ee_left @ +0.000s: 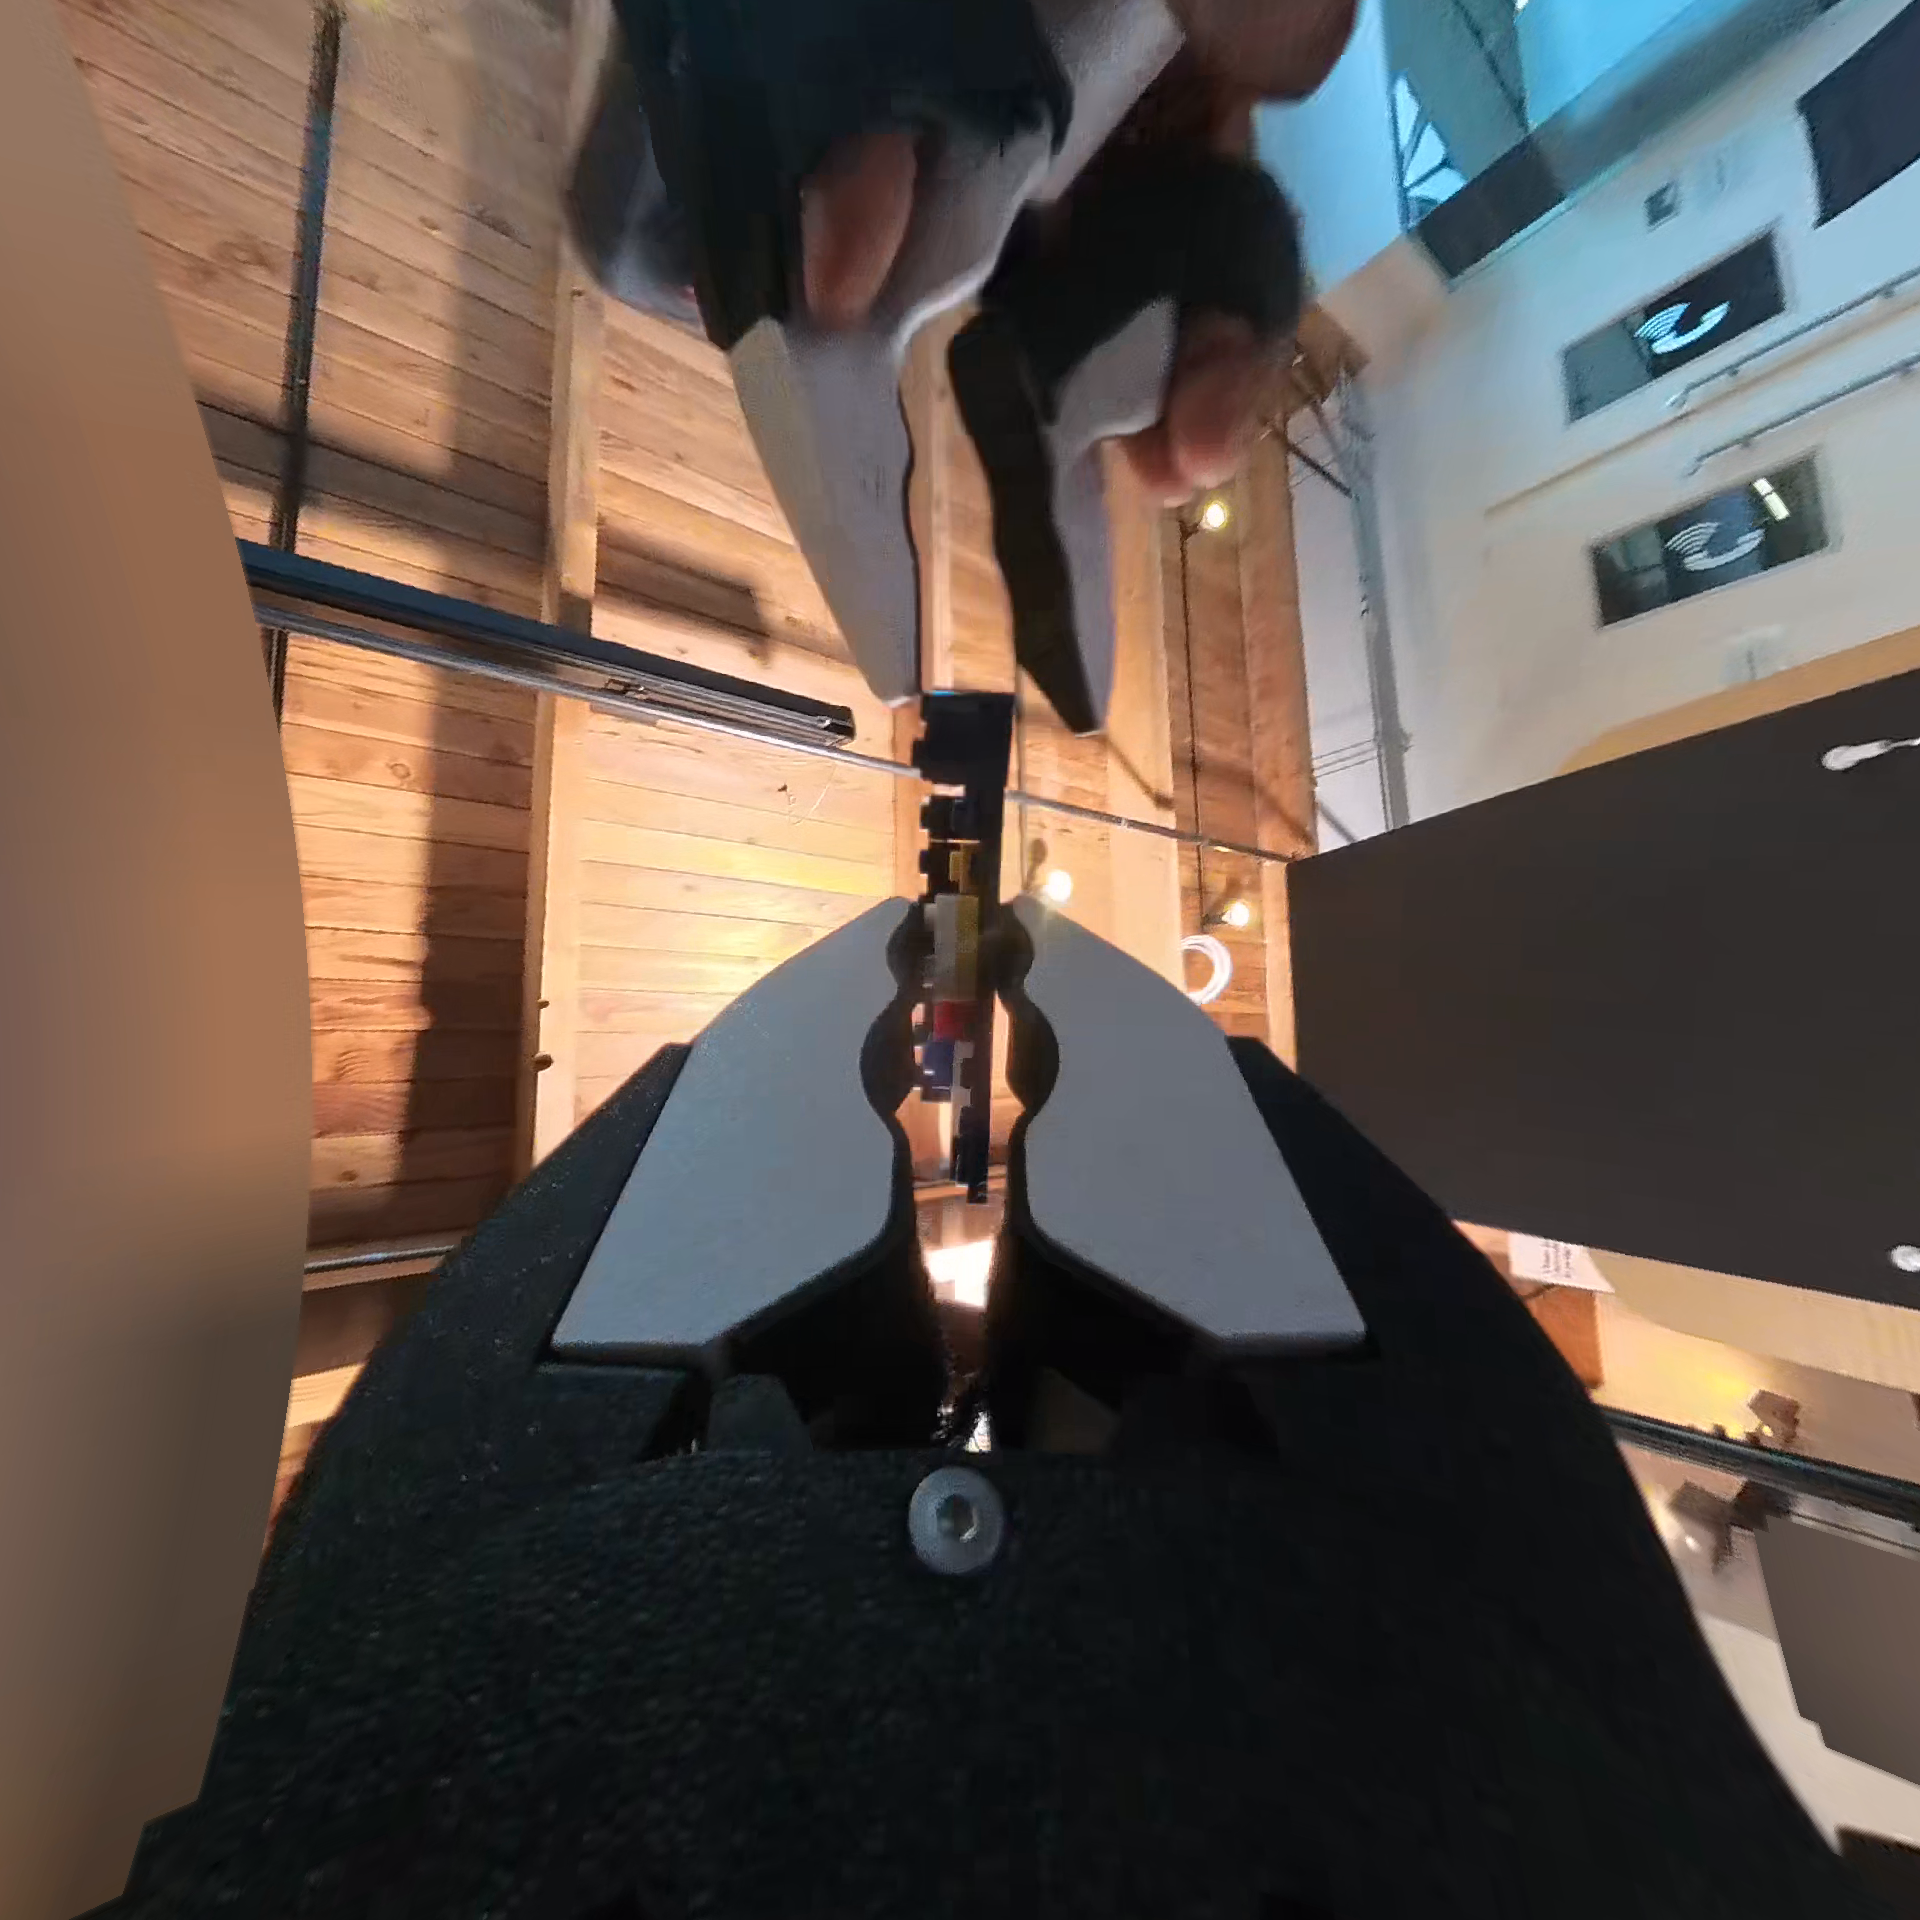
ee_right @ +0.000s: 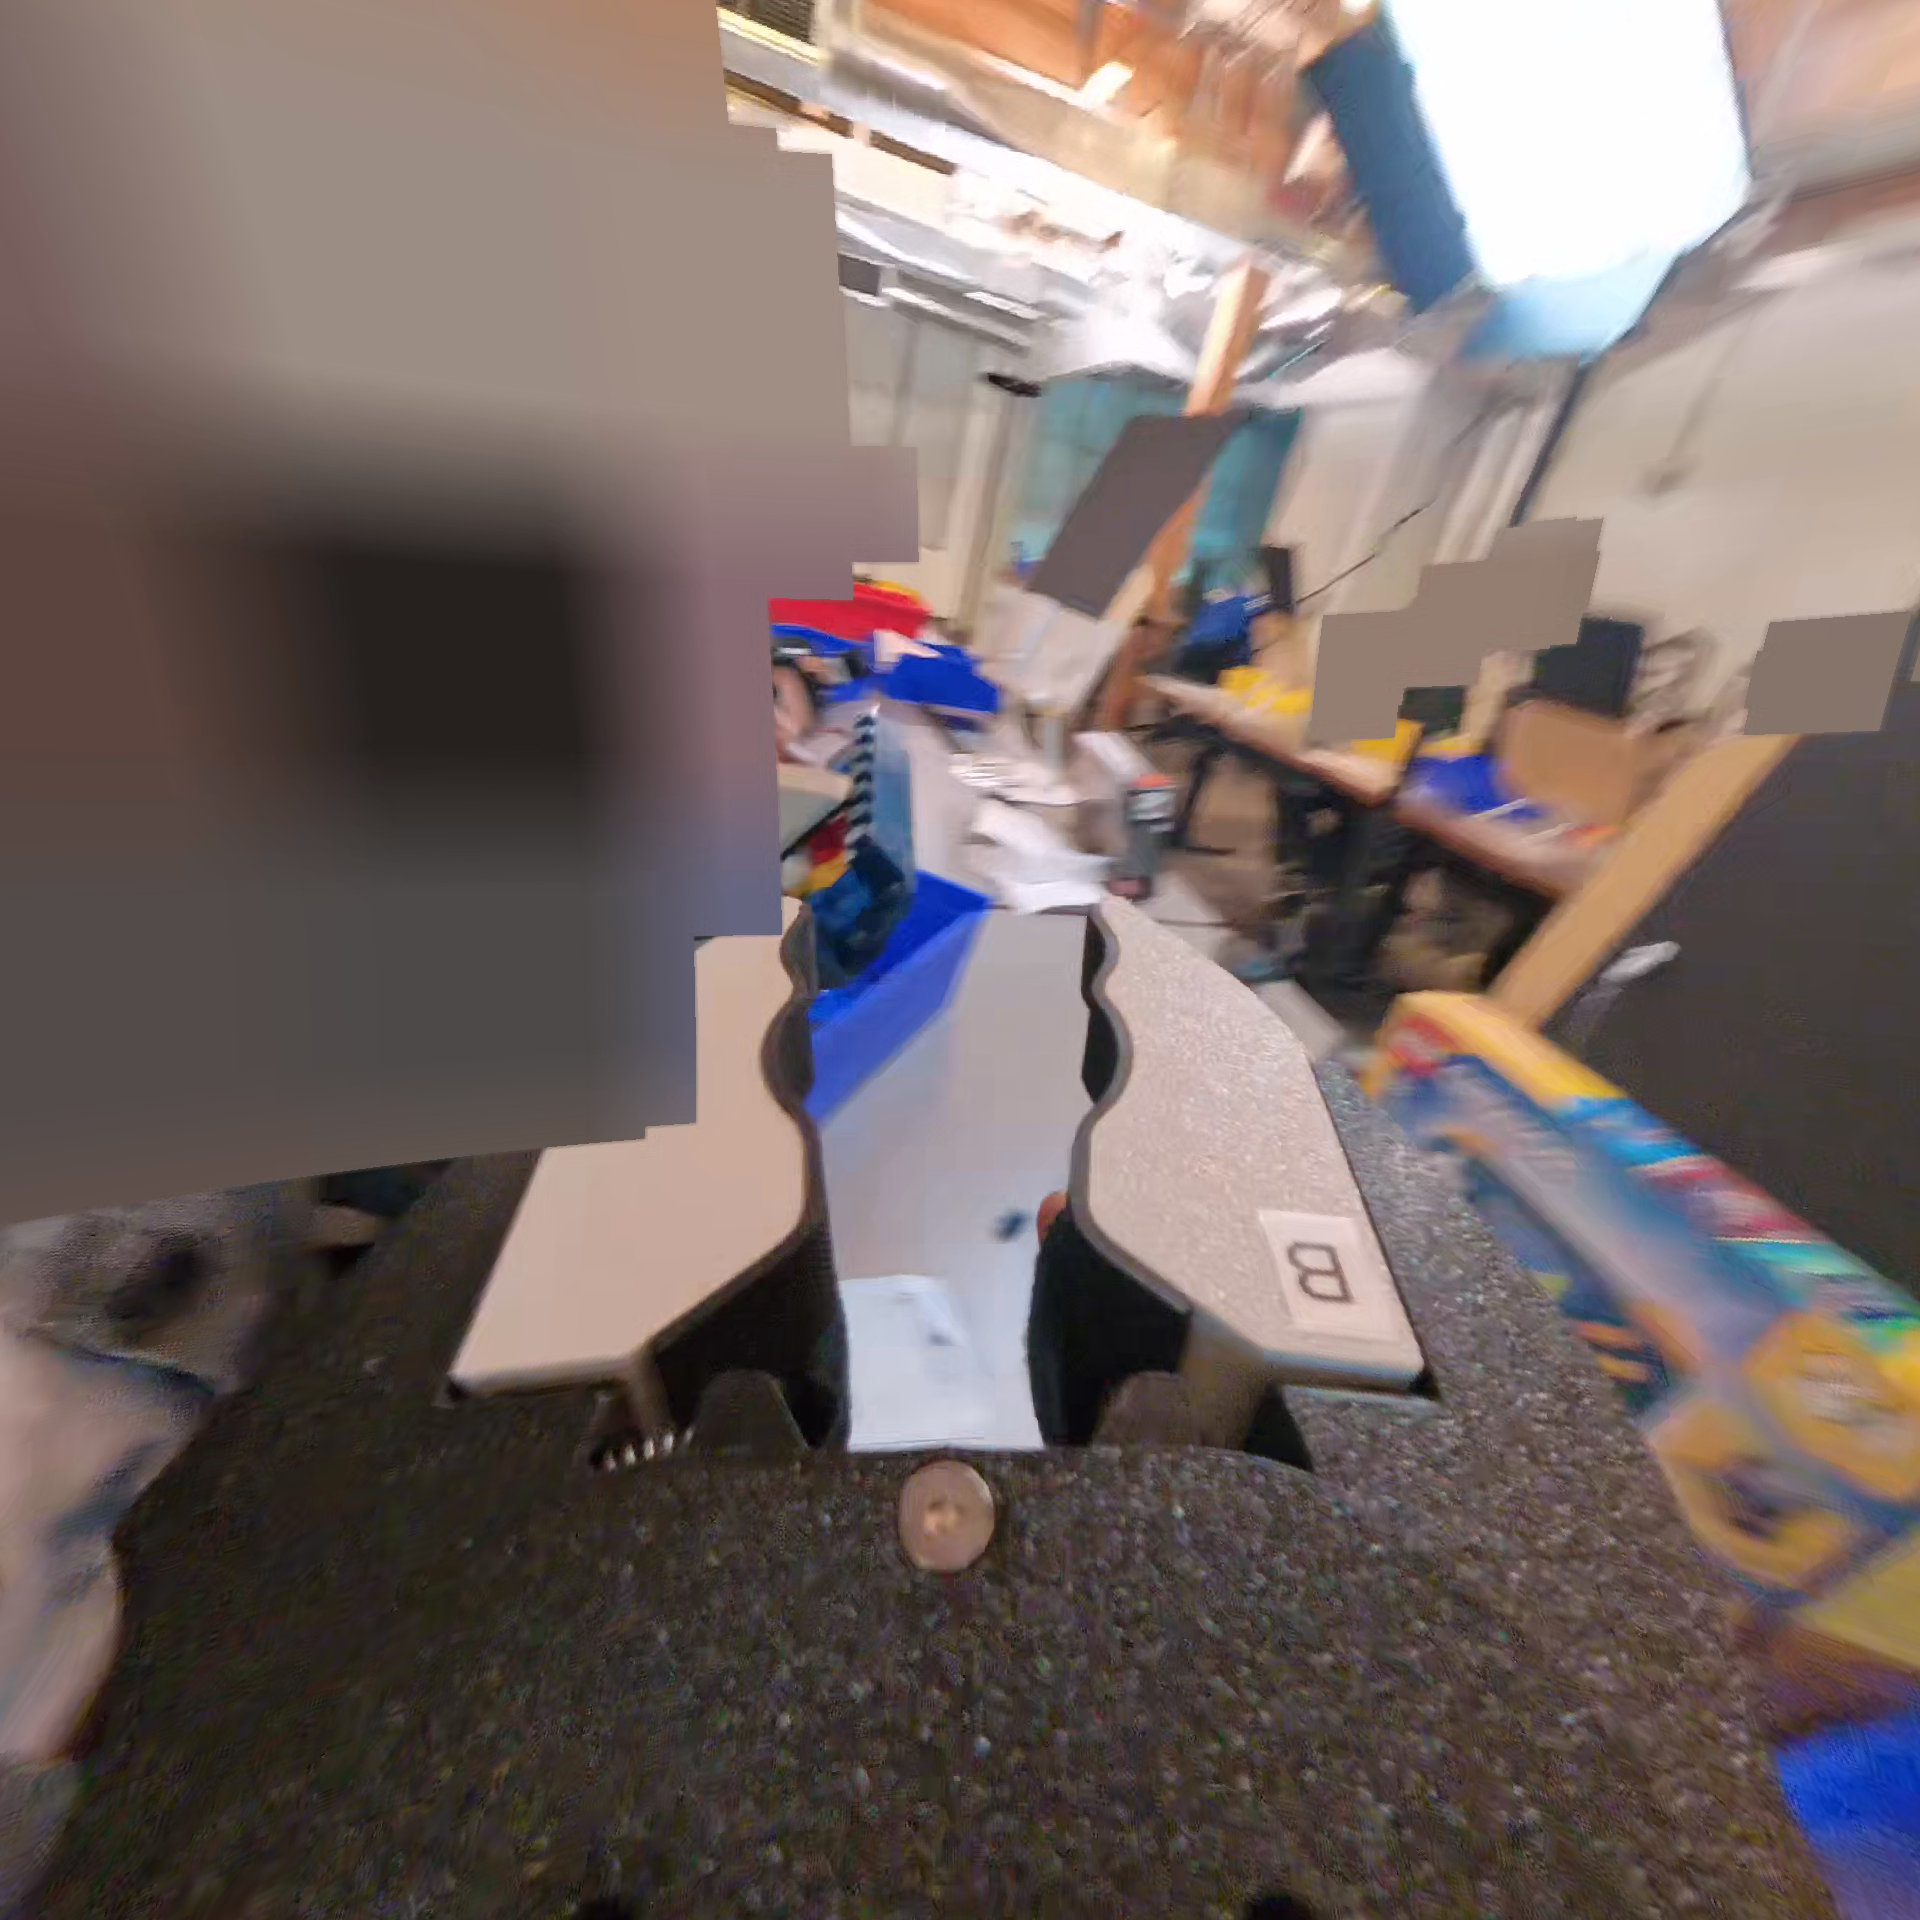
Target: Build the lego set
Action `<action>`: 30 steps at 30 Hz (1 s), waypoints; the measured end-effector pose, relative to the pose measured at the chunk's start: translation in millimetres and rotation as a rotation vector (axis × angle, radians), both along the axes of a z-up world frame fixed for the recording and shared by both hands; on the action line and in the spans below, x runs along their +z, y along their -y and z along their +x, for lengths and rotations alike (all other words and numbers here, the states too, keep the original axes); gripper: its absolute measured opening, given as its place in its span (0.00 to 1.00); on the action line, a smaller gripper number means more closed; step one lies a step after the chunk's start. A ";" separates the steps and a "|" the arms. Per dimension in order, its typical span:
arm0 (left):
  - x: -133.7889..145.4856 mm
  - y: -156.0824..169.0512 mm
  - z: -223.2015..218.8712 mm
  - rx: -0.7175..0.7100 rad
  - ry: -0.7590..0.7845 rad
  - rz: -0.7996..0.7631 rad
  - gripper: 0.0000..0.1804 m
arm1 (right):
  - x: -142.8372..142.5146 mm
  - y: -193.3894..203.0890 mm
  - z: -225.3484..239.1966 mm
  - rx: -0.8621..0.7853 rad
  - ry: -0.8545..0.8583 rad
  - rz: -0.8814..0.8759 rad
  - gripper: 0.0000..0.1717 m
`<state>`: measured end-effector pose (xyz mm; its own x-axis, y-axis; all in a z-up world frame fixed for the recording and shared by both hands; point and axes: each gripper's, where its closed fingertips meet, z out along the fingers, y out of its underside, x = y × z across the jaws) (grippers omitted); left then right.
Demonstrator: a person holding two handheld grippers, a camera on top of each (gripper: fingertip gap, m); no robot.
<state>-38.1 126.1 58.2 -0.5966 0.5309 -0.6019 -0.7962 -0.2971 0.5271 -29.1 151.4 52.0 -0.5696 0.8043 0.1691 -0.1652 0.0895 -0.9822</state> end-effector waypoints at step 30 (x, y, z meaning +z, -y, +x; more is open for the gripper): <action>7.7 2.8 3.6 -0.087 0.091 0.000 0.06 | -2.4 35.3 5.7 0.208 0.054 -0.110 0.22</action>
<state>-34.5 123.3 65.9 -0.4907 0.5786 -0.6515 -0.8637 -0.2247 0.4511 -23.4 116.0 49.6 -0.7309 0.6804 0.0523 -0.1164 -0.0487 -0.9920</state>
